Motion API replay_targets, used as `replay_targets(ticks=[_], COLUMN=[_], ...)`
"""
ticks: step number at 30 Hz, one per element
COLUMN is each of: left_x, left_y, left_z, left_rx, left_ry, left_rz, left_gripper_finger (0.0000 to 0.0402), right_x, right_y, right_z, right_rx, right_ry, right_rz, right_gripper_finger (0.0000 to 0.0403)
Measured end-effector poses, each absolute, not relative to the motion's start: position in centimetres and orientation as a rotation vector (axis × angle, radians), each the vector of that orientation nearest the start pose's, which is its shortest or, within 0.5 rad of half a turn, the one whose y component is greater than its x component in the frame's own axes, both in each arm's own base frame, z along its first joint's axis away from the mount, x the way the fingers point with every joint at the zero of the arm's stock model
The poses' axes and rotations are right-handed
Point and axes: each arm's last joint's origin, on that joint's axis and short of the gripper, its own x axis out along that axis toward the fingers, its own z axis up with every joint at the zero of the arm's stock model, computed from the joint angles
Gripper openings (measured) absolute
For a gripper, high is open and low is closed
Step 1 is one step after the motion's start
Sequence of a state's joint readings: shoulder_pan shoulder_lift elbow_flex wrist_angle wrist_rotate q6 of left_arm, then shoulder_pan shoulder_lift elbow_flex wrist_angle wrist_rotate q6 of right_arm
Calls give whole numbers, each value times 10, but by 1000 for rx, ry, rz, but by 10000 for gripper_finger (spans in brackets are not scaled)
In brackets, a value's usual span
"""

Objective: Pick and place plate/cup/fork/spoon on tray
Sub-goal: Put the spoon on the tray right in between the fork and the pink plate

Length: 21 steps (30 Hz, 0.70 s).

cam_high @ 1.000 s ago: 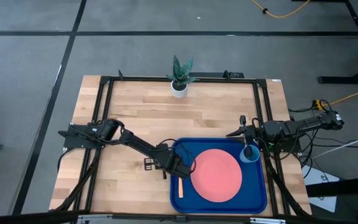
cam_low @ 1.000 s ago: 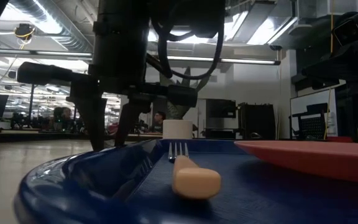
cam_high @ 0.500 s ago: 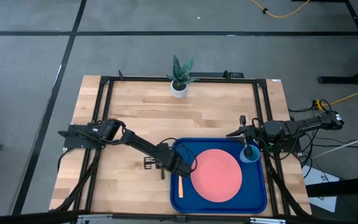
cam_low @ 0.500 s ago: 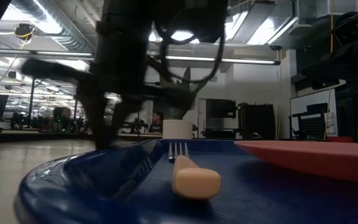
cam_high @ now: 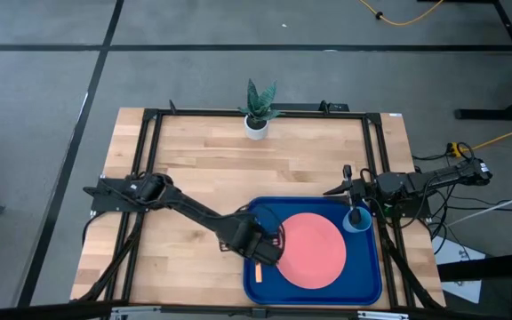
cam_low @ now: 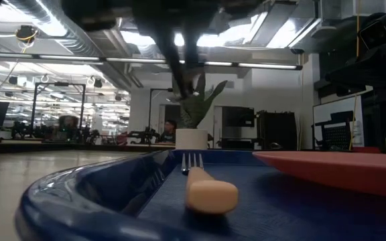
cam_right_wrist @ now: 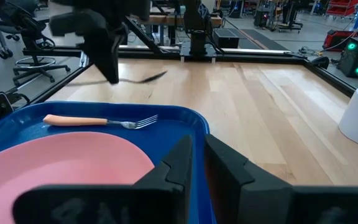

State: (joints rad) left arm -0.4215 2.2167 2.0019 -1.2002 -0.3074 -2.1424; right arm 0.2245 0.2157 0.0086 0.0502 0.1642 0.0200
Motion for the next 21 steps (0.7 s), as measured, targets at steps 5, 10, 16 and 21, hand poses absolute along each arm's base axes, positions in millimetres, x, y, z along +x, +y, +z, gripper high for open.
replay_targets(ticks=[5, 10, 16, 21], left_x=[421, 435, 442, 444], left_y=[-181, -183, -183, -185], left_z=[211, 188, 182, 172], left_rx=[-1331, -1334, -1345, -1343], left_ry=[740, 739, 731, 760], left_rz=[1165, 1127, 1091, 1100], left_gripper_finger=[1, 0, 0, 0], right_x=[108, 108, 108, 108], right_y=[20, 20, 20, 20], right_z=[153, 154, 153, 153], right_rx=[-10, -10, -11, -10], right_ry=[154, 152, 155, 155], right_rz=[59, 58, 59, 62], right_gripper_finger=[45, 45, 45, 45])
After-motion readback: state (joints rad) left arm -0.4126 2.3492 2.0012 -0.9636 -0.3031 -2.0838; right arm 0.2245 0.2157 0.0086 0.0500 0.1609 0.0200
